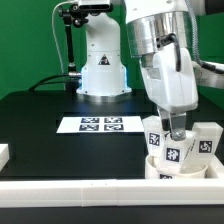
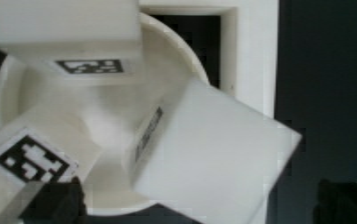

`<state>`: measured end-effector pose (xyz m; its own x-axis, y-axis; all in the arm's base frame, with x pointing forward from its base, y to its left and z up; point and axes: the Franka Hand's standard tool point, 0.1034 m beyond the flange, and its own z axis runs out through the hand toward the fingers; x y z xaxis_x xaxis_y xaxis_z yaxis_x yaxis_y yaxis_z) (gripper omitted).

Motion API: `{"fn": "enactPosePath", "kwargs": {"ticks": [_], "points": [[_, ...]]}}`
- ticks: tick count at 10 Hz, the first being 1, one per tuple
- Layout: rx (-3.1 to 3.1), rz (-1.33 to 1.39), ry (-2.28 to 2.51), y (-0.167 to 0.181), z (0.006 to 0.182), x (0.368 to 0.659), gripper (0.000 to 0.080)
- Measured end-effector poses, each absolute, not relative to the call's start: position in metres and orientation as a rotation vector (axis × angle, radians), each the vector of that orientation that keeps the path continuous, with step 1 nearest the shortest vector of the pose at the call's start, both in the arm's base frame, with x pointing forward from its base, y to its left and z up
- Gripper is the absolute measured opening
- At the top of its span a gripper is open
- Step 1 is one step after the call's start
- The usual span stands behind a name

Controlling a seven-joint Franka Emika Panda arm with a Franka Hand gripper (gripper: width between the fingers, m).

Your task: Assemble stool

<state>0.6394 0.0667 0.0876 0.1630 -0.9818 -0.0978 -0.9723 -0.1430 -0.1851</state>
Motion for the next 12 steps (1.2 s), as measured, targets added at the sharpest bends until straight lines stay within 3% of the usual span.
{"fn": "enactPosePath", "kwargs": {"ticks": [10, 12], "points": [[-2.931, -0.224, 0.678, 0.0697, 0.0919, 0.6452, 0.0649], [-3.030, -0.260, 0.170, 0.0706, 0.0909, 0.6449, 0.0649]]}}
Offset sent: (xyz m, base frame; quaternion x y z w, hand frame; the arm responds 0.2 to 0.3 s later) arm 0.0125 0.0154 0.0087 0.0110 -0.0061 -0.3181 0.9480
